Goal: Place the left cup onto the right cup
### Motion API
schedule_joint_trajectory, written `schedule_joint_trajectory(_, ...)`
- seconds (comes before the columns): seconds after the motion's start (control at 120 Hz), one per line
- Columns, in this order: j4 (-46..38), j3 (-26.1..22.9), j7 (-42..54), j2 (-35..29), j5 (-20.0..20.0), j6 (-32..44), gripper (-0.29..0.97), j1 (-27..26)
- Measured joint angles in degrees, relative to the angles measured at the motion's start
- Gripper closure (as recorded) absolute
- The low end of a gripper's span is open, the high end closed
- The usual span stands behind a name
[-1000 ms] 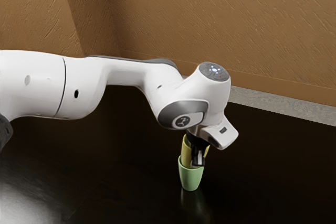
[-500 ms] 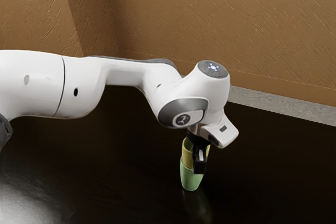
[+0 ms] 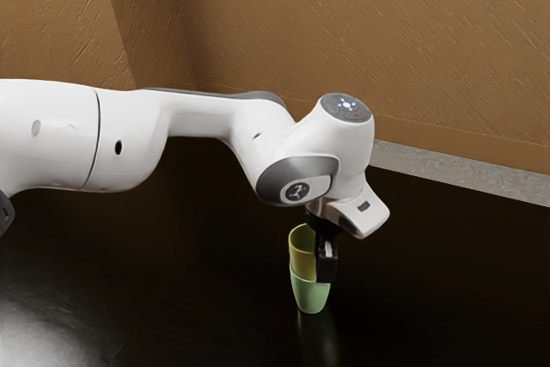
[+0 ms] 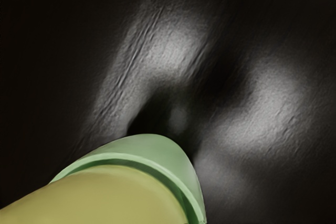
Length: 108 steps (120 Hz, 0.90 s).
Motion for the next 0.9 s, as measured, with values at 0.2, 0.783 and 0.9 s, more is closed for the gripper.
schedule_joint_trajectory(0.2, -0.25, 0.06, 0.23, -1.43, 0.02, -0.46, 0.01, 0.01)
schedule_joint_trajectory(0.783, -0.91, 0.0, 0.57, -7.46, 0.04, -3.91, 0.0, 0.34)
schedule_joint_trajectory(0.9, -1.23, 0.02, 0.91, -9.25, -1.06, -4.94, 0.0, 1.03)
